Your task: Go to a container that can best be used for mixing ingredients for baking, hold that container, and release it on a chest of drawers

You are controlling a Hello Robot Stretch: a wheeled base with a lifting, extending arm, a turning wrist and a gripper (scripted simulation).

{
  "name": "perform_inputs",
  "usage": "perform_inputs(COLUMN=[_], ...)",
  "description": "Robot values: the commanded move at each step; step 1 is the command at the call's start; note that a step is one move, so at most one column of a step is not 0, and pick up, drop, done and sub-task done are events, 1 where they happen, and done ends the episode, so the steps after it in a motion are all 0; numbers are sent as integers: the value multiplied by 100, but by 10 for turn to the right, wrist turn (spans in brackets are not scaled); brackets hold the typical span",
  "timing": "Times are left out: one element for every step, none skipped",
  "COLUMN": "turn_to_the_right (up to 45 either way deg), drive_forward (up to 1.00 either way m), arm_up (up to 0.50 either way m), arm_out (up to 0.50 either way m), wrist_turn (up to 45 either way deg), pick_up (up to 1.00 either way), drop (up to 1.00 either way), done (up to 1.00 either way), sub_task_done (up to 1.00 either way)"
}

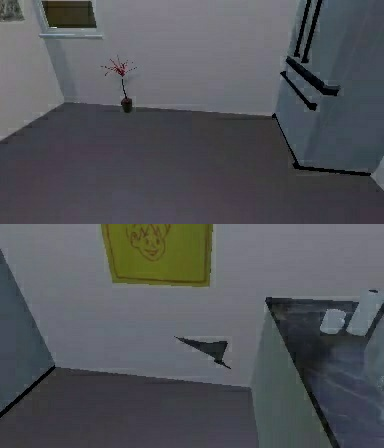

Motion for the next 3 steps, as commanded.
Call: perform_inputs(turn_to_the_right=[0,450,450], drive_forward=[15,0,0], arm_up=[0,0,0], arm_out=[0,0,0], wrist_turn=[0,0,0], pick_up=[0,0,0], drop=[0,0,0], done=[0,0,0], sub_task_done=[0,0,0])
